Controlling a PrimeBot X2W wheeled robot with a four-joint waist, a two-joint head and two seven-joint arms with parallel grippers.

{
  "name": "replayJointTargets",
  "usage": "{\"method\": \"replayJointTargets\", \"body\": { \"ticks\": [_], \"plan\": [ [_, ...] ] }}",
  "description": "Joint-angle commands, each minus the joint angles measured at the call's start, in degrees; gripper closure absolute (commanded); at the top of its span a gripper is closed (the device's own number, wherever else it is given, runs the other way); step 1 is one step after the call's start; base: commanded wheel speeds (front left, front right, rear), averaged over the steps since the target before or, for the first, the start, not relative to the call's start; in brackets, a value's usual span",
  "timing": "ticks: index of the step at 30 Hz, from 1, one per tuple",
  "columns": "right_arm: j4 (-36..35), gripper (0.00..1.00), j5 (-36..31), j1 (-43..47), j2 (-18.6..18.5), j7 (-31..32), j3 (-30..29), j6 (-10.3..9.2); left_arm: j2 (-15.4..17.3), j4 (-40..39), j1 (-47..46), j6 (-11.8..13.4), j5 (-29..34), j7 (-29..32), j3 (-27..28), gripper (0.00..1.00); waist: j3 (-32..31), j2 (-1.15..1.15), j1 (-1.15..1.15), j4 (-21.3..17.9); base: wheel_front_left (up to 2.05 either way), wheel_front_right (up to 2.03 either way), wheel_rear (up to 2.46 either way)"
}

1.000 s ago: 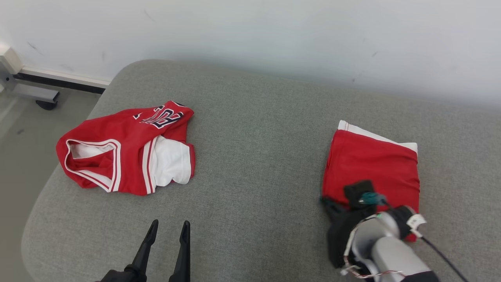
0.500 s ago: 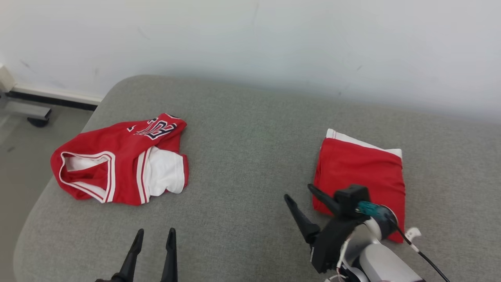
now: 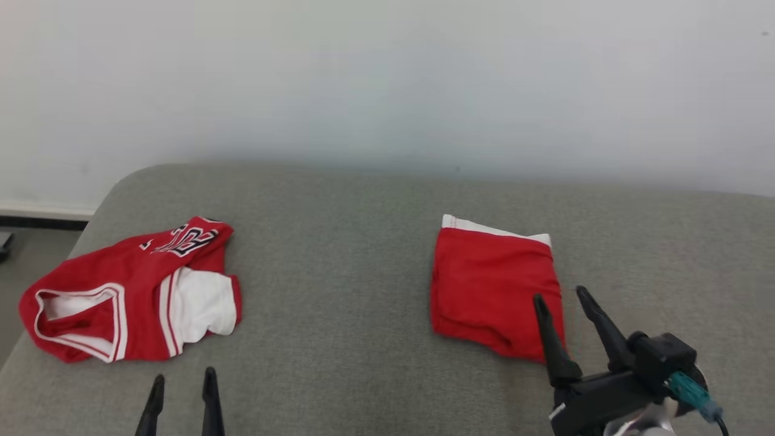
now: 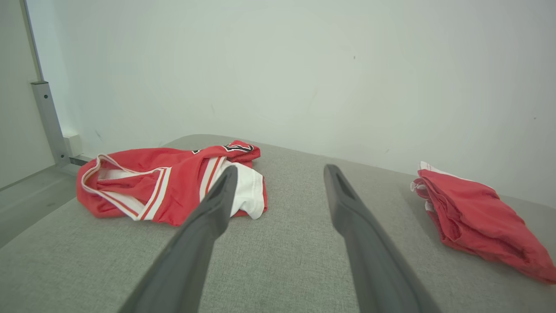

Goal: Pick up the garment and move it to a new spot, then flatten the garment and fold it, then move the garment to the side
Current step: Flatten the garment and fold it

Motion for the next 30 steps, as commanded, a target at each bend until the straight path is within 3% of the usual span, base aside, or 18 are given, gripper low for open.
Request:
{"method": "replayJointTargets", "body": {
  "ticks": [1,15,30],
  "plan": [
    [-1.6,0.0,-1.8,2.4,0.5,-0.9,-2.1,-0.14,-0.1,0.0,1.0,0.3,0.2,-0.2,0.8,0.0,-1.4,0.0,0.0,-3.1,0.0,0.0,0.0],
    [-3.9,0.0,-5.6,6.5,-0.1,-4.2,-8.3,-0.14,-0.1,2.9,0.8,0.0,2.2,-0.2,4.4,0.0,-1.6,0.0,0.0,-9.3,0.0,0.0,0.0],
    [1.5,0.0,-2.2,8.5,-1.6,-6.0,-8.3,-0.14,-0.1,6.1,0.9,-1.0,3.1,-0.2,7.2,0.0,-1.7,0.0,0.0,-10.6,0.0,0.0,0.0]
  ]
}}
